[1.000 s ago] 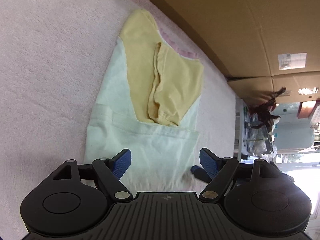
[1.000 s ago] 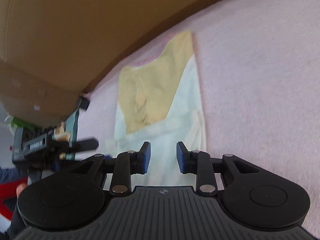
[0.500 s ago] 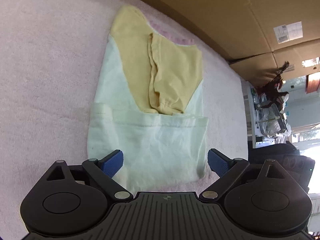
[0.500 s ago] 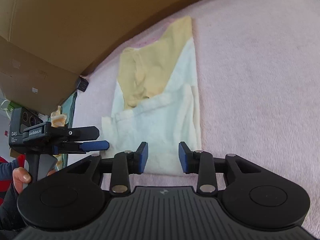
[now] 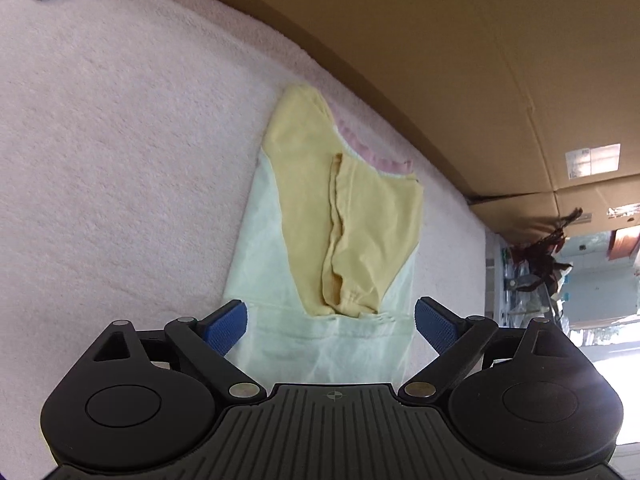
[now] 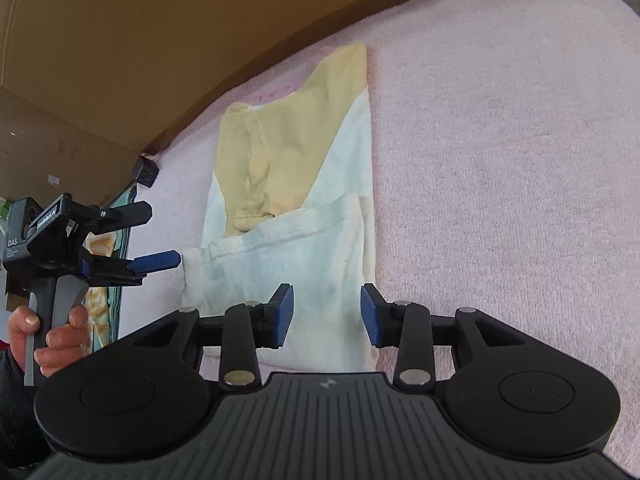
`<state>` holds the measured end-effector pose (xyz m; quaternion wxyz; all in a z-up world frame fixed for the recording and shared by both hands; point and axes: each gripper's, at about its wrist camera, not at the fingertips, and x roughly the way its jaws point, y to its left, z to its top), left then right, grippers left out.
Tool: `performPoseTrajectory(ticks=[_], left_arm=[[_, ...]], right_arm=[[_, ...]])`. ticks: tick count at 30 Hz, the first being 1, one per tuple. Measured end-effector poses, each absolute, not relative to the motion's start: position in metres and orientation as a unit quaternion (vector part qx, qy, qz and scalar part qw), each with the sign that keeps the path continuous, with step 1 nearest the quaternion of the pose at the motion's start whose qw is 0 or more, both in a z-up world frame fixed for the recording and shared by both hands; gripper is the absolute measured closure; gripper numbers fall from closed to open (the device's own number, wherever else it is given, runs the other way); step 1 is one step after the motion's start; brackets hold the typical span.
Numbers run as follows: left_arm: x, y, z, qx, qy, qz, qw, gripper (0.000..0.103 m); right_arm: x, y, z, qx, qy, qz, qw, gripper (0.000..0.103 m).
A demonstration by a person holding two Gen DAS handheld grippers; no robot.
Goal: Fold clothes
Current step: 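Smooth the folded hem flat with both open grippers, then close the right gripper on the folded hem edge of the shirt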
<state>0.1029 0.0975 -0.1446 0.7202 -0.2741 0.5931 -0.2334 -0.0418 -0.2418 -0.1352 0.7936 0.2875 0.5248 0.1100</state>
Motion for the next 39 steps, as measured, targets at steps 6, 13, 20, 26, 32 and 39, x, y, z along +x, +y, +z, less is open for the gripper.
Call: performPoseTrajectory(ticks=[6, 13, 20, 26, 32, 39], left_arm=[[0.092, 0.111, -0.153, -0.273, 0.611, -0.221, 0.709, 0.006], [0.075, 0.116, -0.166, -0.286, 0.626, -0.214, 0.693, 0.006], [0.073, 0.105, -0.171, -0.282, 0.631, -0.223, 0.687, 0.006], [0.074, 0.095, -0.170, -0.275, 0.632, -0.233, 0.687, 0.006], [0.073, 0.093, -0.170, -0.276, 0.631, -0.233, 0.687, 0.006], [0.071, 0.091, -0.170, -0.272, 0.631, -0.232, 0.689, 0.006]], right_arm=[[-0.038, -0.243, -0.135, 0.235, 0.522, 0.104, 0.813, 0.051], [-0.039, -0.238, -0.145, 0.231, 0.544, 0.135, 0.795, 0.072], [-0.053, -0.231, -0.149, 0.212, 0.559, 0.154, 0.787, 0.084], [-0.052, -0.230, -0.151, 0.207, 0.558, 0.148, 0.790, 0.084], [-0.048, -0.228, -0.154, 0.202, 0.559, 0.152, 0.790, 0.084], [-0.048, -0.227, -0.154, 0.192, 0.561, 0.159, 0.789, 0.101]])
